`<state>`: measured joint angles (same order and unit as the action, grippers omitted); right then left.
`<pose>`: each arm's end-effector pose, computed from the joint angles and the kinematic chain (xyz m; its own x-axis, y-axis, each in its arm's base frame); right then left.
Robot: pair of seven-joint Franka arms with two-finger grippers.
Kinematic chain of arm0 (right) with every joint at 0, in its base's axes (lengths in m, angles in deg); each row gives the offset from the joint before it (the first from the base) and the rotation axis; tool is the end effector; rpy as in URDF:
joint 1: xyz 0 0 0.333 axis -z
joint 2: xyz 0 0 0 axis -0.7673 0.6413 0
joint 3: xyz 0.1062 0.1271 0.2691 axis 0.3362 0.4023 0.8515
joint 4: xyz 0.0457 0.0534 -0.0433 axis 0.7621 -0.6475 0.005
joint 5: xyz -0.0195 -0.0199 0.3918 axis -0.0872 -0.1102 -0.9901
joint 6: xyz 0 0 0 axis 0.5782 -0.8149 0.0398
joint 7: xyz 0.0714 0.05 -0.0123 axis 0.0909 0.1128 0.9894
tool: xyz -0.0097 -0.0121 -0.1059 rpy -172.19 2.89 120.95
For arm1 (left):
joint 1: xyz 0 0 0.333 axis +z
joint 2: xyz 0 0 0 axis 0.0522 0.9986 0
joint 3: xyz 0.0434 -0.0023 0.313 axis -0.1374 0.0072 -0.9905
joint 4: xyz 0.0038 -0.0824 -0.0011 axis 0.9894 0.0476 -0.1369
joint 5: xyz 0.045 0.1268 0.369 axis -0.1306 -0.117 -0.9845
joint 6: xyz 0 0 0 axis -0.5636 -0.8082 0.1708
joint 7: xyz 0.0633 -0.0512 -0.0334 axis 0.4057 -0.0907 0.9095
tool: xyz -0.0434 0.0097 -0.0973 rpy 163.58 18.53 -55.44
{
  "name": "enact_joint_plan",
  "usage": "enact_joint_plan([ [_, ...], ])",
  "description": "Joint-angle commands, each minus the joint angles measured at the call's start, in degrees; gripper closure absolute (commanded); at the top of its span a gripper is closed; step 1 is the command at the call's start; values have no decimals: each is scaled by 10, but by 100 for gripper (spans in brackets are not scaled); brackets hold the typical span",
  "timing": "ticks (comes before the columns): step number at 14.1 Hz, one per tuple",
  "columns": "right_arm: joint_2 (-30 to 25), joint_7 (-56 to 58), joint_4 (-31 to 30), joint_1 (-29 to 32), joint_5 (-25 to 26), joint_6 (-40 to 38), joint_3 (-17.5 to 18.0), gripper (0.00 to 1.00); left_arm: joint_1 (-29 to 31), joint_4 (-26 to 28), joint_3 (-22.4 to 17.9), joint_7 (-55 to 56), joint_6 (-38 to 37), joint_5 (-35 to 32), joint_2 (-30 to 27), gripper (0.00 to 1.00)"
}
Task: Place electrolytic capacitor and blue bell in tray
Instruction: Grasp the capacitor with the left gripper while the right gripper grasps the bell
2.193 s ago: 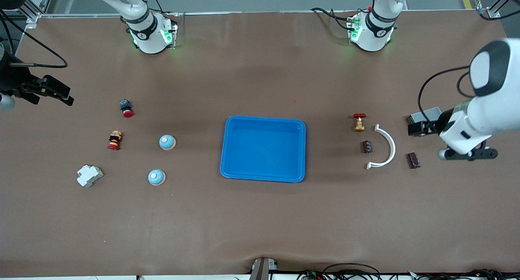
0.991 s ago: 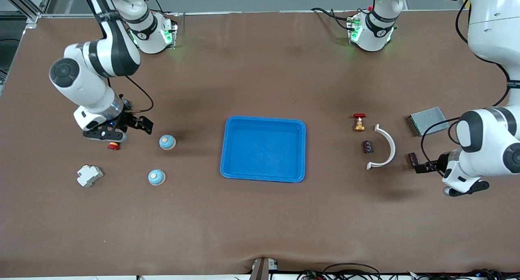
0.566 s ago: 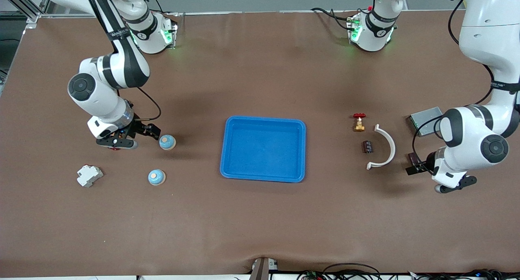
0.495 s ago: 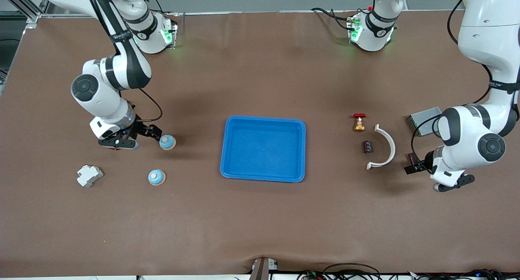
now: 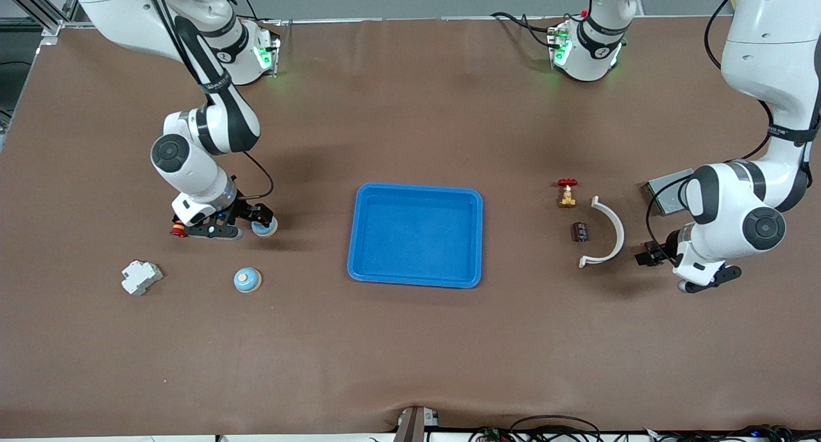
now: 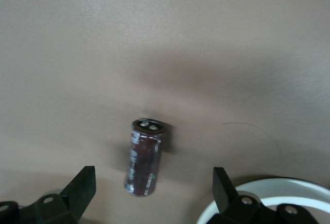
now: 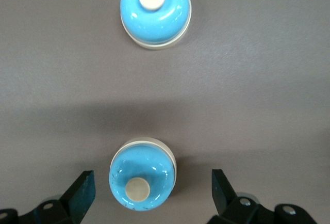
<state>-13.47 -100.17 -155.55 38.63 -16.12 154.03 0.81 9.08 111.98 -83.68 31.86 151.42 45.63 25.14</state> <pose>0.5231 0.1078 0.2142 0.9954 -0.0772 0.0567 -0.0755 -0.9967 -0.0314 0.6319 0.0632 0.2068 0.9491 0.2995 -0.0976 0.2905 -0.9521 -0.0958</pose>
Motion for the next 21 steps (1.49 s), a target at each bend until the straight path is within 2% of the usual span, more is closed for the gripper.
enact_joint_plan([
  [1,13,-11,-4,-12,2,15,-3,0,2,12,1,-1,9,-26,-3,0],
  [8,35,-64,-5,-50,2,35,-3,0,7,9,2,-32,9,-26,10,0],
  [17,58,-57,-4,-45,3,71,-6,0,7,5,2,-32,11,-26,23,0],
  [19,58,-57,-4,-45,3,71,-6,19,6,4,2,-32,12,-26,23,33],
  [20,59,-57,-4,-45,3,70,-6,34,7,4,2,-32,12,-26,23,48],
  [21,58,-62,-3,-45,3,67,-6,46,7,4,2,-32,11,-26,23,56],
])
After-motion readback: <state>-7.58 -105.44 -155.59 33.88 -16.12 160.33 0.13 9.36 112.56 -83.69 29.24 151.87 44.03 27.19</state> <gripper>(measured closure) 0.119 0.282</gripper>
